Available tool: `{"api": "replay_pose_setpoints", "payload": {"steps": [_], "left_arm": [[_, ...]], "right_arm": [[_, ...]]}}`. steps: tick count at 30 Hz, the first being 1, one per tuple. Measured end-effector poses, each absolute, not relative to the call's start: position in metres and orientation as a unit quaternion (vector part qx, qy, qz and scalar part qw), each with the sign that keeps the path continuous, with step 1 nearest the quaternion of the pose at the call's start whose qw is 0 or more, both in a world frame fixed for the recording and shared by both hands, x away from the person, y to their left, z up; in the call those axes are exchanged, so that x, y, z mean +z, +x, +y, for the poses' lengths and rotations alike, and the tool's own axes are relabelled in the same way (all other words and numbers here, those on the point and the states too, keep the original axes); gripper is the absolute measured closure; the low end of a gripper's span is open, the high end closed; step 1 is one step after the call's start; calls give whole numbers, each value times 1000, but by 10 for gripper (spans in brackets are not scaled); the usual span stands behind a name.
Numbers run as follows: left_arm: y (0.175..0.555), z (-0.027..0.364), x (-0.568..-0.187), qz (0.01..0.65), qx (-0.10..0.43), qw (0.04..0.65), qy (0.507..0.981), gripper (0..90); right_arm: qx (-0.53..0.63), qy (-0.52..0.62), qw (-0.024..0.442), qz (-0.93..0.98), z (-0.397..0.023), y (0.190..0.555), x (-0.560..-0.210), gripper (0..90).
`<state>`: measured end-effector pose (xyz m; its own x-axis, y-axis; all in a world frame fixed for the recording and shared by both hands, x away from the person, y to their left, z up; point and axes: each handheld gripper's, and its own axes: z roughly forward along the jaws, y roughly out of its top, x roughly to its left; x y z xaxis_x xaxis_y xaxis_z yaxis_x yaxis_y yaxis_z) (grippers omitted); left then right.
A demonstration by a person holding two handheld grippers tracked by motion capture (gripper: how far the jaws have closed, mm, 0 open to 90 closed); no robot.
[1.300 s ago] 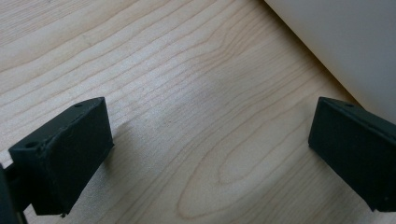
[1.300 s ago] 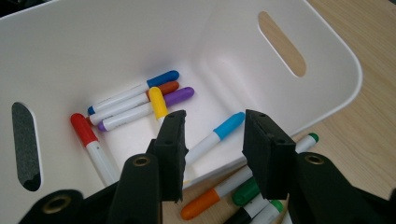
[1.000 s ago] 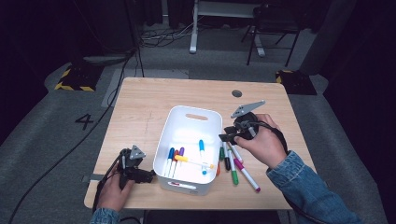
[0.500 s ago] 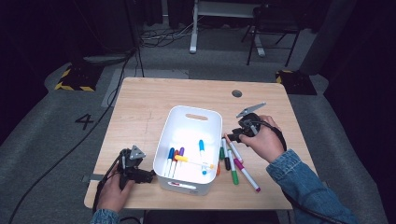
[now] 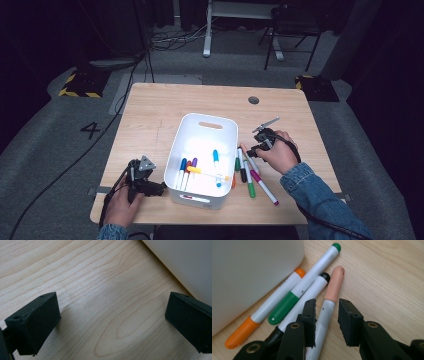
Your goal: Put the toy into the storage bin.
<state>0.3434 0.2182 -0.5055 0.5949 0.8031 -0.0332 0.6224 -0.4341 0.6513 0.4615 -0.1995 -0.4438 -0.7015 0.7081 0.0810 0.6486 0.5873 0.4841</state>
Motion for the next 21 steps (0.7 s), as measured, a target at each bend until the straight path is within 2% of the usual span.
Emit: {"api": "replay_pose_setpoints", "payload": {"steps": [11, 13, 21], "left_arm": [[343, 218, -506, 427, 142, 317, 835, 0], [343, 218, -506, 427, 142, 317, 835, 0], [343, 218, -506, 427, 142, 317, 835, 0]], "right_arm": [[220, 400, 50, 889, -202, 464, -467, 702], [215, 405, 58, 887, -204, 465, -469, 756], [200, 414, 68, 885, -204, 463, -467, 771]]}}
